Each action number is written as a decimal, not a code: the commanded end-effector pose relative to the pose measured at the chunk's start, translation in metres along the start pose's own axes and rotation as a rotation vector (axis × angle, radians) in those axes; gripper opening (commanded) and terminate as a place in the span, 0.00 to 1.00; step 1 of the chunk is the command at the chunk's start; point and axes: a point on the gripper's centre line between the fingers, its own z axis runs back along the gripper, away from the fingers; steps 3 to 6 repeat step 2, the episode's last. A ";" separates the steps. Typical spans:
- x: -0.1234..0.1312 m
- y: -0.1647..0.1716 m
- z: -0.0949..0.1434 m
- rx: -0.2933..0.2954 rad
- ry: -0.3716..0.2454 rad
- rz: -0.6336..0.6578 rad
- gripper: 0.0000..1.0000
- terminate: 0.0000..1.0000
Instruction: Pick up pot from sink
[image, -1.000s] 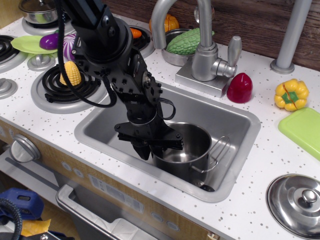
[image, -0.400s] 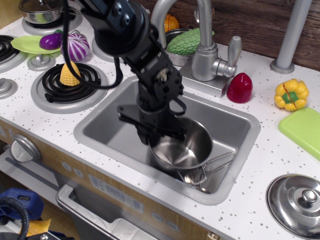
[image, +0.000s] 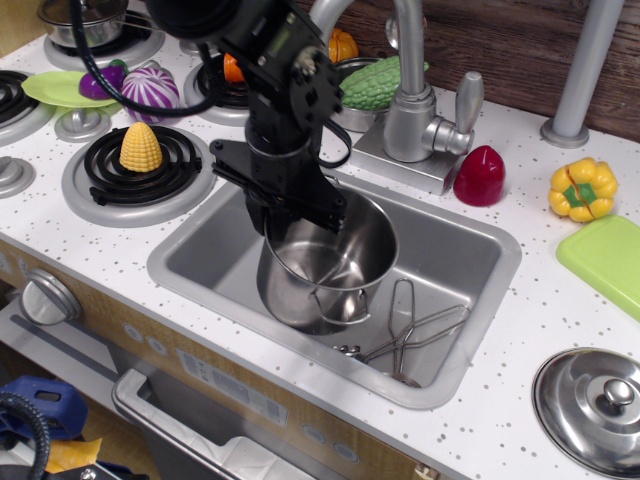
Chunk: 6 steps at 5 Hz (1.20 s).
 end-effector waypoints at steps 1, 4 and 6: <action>0.018 0.029 0.001 -0.010 -0.079 -0.031 0.00 0.00; 0.022 0.036 -0.009 -0.028 -0.127 -0.070 0.00 1.00; 0.022 0.036 -0.009 -0.028 -0.127 -0.070 0.00 1.00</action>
